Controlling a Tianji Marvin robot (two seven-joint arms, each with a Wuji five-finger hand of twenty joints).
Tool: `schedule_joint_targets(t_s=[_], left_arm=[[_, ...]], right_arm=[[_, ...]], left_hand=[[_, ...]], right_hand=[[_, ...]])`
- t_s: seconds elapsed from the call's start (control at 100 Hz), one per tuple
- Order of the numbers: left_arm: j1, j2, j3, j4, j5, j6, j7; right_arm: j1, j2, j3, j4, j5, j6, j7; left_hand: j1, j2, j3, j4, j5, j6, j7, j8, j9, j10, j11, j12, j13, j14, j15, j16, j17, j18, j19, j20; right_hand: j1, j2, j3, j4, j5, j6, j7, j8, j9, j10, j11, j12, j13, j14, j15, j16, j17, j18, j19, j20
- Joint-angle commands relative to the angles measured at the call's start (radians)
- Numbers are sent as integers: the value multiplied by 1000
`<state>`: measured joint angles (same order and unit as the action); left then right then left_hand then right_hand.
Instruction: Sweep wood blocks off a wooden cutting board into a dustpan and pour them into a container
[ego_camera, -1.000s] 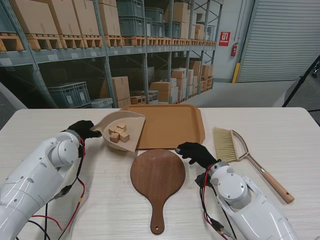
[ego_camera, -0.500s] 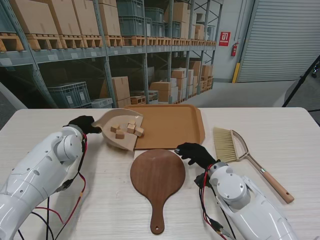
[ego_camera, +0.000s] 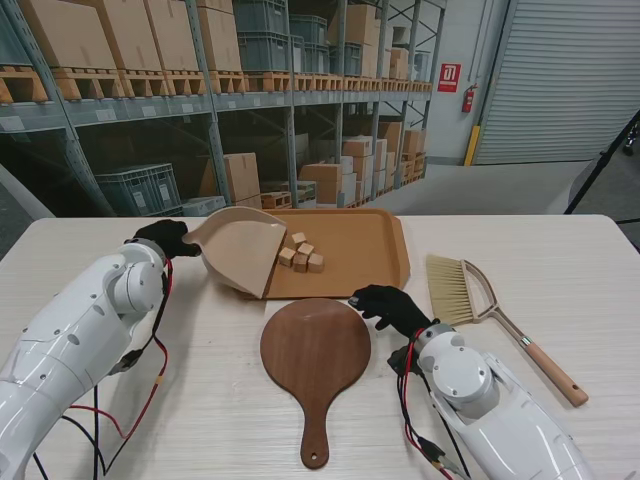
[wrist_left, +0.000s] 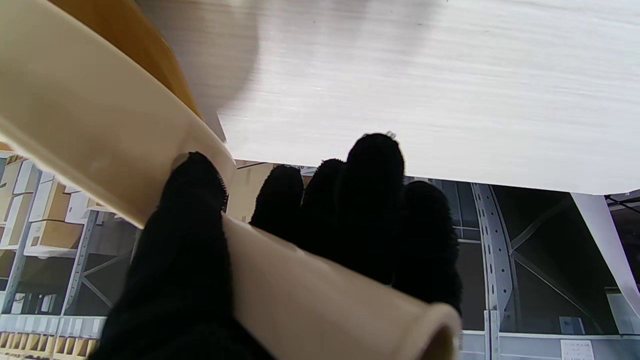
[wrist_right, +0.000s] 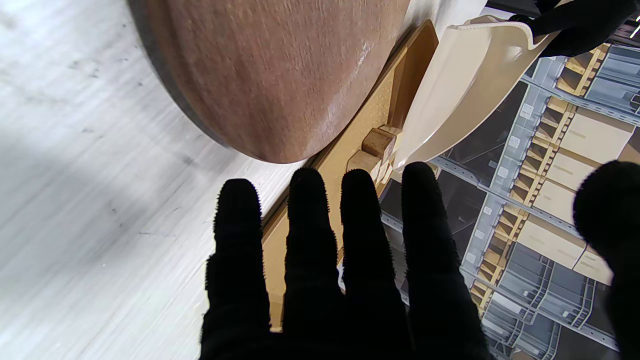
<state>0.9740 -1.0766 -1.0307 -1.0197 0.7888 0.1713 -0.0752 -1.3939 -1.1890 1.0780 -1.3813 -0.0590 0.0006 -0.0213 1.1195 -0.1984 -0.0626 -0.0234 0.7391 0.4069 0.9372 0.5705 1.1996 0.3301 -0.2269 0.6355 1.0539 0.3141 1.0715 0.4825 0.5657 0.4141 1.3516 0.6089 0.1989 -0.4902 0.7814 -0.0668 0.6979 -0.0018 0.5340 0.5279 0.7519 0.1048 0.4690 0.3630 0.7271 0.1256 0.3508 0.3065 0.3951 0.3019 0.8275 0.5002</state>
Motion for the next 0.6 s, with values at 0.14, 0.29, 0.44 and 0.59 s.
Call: schedule_joint_targets(t_s=[0.14,0.29,0.44,0.59], left_arm=[[23,7,-36,-47,24,14,-21],[68,10,-86,-93,47,22,-18],[148,15,-166,-168,81,28,-15],[261,21,-263,-265,130,25,-17]], right_arm=[[-5,-5,-3,1,2,5,10],[-8,-5,0,-7,1,13,7],[-13,-5,3,-15,-2,20,5],[-18,-5,7,-23,-6,25,0]], left_hand=[[121,106,127,46,25,66,90,-16,3,-345,1421,-11,59,-241,13,1,28,-28,35,-19],[122,109,127,44,23,64,91,-14,3,-347,1426,-10,58,-242,18,1,25,-27,39,-17],[121,108,125,42,27,62,95,-11,9,-349,1435,-7,62,-244,27,2,24,-28,45,-14],[122,105,126,41,30,60,96,-9,12,-351,1440,-5,66,-244,33,2,26,-26,50,-11]], right_hand=[[0,13,7,9,14,-20,-7,11,27,10,25,18,0,-1,26,19,-2,21,-6,27],[1,13,8,9,15,-19,-7,10,28,9,25,18,0,-2,27,20,-2,20,-6,26],[1,13,9,9,14,-20,-7,11,28,8,26,18,-1,-4,26,19,-1,21,-5,26],[2,13,9,9,15,-20,-7,11,28,9,25,18,-1,-2,26,19,-1,20,-5,26]])
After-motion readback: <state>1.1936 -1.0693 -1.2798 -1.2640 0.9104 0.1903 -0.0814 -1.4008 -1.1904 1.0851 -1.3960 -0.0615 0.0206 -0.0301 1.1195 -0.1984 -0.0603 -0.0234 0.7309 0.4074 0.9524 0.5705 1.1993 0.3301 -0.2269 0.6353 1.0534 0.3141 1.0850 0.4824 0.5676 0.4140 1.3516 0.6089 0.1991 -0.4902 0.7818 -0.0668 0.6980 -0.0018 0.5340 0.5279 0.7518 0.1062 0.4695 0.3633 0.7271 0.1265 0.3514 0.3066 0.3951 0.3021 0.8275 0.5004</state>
